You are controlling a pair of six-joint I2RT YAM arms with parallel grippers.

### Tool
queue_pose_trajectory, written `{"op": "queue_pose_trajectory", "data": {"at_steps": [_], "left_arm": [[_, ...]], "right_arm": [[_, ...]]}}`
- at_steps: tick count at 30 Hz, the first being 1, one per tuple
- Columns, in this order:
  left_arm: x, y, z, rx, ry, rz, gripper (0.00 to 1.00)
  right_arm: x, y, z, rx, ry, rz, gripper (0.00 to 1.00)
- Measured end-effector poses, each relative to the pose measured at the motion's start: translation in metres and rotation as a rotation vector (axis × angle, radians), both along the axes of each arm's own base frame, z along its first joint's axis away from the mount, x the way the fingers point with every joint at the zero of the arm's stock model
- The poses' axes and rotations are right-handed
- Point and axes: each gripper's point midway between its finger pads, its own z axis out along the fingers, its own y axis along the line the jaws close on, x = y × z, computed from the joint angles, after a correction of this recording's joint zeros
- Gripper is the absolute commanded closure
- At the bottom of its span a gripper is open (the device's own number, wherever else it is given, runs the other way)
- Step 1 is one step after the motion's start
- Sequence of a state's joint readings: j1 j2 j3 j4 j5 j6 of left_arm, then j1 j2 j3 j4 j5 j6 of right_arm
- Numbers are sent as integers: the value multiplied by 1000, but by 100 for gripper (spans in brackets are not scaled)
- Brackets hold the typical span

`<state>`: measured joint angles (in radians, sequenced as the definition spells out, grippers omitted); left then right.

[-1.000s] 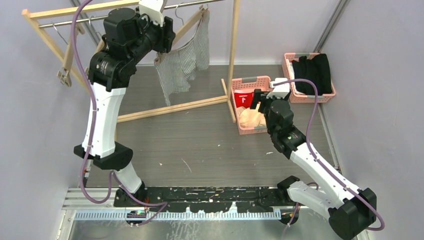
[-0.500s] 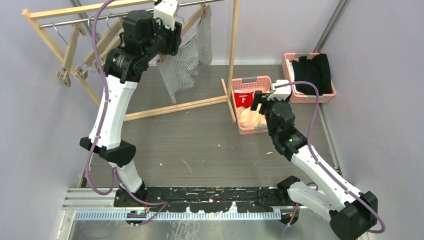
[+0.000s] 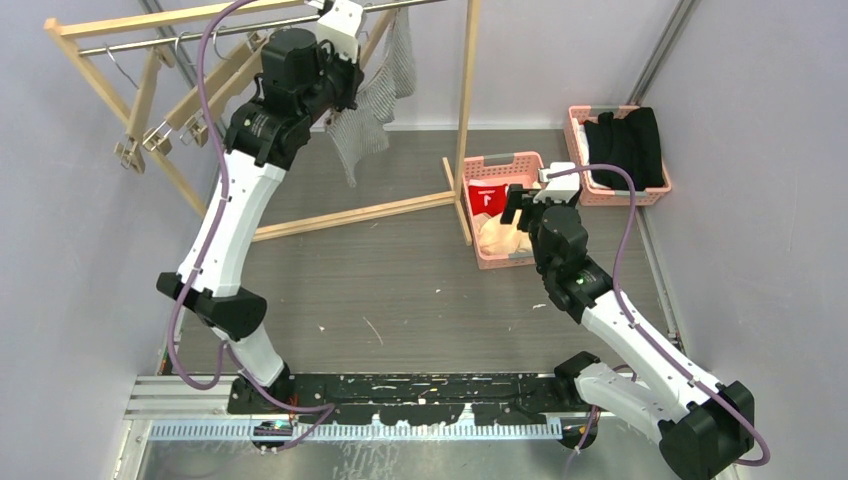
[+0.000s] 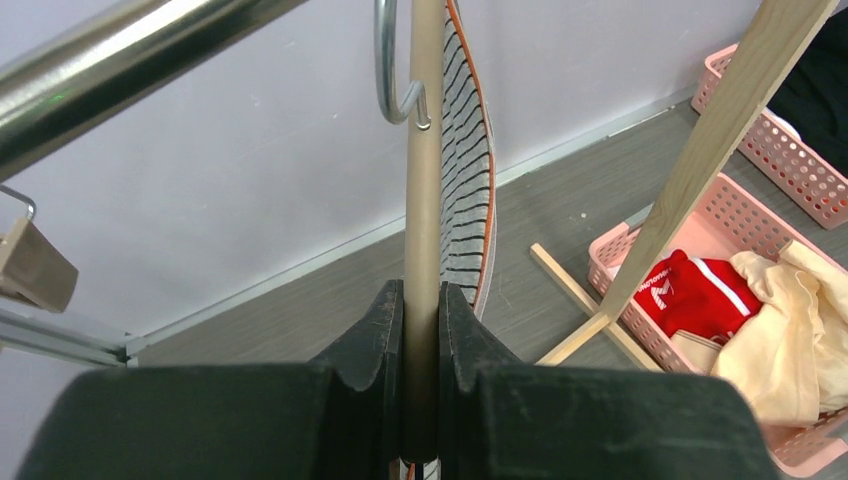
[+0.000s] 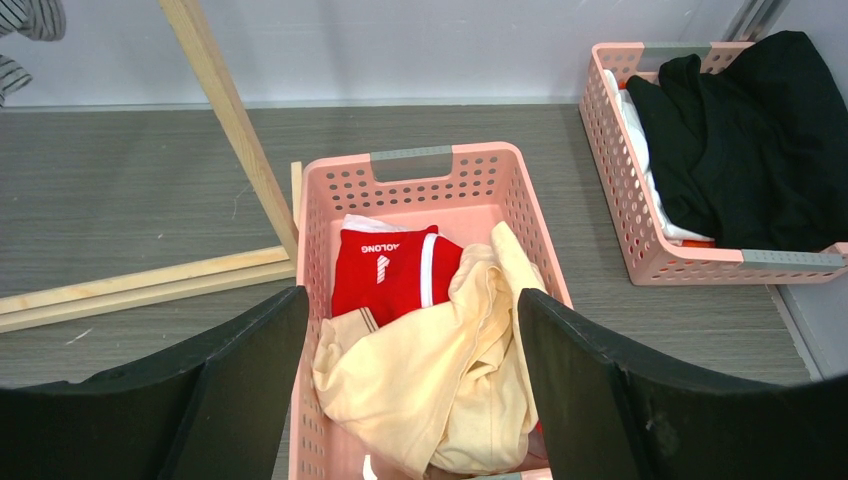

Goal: Remove the underwear clipped to the hanger

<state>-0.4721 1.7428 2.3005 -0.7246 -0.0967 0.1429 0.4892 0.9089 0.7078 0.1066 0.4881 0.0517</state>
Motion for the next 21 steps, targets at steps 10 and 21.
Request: {"op": "queue_pose_trajectory", "data": {"at_steps": [10, 21], "left_arm": [[-8, 11, 11, -47, -108, 31, 100], [-21, 20, 15, -76, -167, 46, 100]], "right_arm": [[1, 3, -2, -1, 6, 15, 19], [3, 7, -7, -7, 19, 28, 19]]}}
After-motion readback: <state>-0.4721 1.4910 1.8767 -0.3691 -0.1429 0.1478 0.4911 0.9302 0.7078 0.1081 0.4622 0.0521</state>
